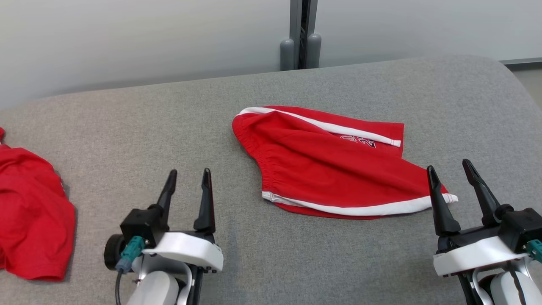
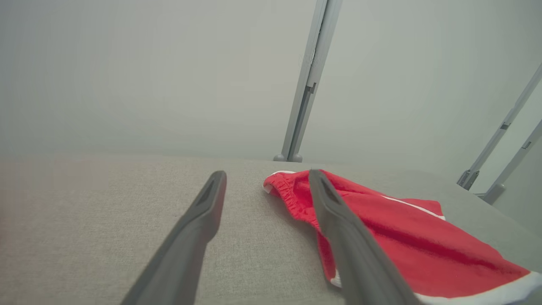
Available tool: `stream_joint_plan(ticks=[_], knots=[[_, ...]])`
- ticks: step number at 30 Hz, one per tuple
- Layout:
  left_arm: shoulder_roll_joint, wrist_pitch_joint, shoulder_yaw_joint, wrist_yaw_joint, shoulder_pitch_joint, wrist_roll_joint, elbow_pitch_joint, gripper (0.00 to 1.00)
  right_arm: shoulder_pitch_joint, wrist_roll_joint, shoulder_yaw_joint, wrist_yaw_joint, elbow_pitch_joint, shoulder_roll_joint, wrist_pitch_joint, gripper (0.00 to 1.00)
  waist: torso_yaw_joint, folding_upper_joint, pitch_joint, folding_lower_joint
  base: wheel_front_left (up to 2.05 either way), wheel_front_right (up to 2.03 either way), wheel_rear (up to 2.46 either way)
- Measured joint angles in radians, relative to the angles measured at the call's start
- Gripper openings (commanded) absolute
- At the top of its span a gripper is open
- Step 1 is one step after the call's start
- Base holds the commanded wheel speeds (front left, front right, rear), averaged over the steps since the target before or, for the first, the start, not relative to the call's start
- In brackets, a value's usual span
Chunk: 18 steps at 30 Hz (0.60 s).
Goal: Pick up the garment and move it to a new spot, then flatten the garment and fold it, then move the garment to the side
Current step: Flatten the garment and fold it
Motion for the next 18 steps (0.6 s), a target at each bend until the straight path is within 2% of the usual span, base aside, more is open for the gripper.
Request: stream_joint_plan(ticks=[4, 6, 9, 14, 18], knots=[[-0.028, 0.000, 0.007, -0.023, 0.014, 0.021, 0.033, 1.00, -0.001, -0.001, 0.002, 0.000, -0.008, 0.004, 0.000, 1.00, -0.004, 0.0000, 0.015, 0.0000, 0.00, 0.00, 0.00], [-0.042, 0.000, -0.011, -0.047, 0.015, -0.003, 0.086, 1.00, -0.005, -0.001, 0.006, 0.000, -0.011, 0.002, 0.000, 1.00, -0.012, 0.0000, 0.031, 0.0000, 0.00, 0.00, 0.00], [-0.048, 0.000, -0.038, -0.061, 0.000, -0.027, 0.143, 1.00, -0.013, 0.000, 0.009, 0.000, -0.011, 0.001, 0.000, 1.00, -0.025, 0.0000, 0.048, 0.0000, 0.00, 0.00, 0.00], [-0.049, 0.000, -0.112, -0.060, -0.052, -0.115, 0.195, 1.00, -0.026, 0.001, 0.015, 0.000, -0.011, -0.002, 0.000, 1.00, -0.050, 0.0000, 0.077, 0.0000, 0.00, 0.00, 0.00], [-0.049, 0.000, -0.164, -0.041, -0.089, -0.186, 0.216, 1.00, -0.036, 0.005, 0.019, 0.000, -0.011, -0.005, 0.000, 1.00, -0.070, 0.0001, 0.100, 0.0000, 0.00, 0.00, 0.00]])
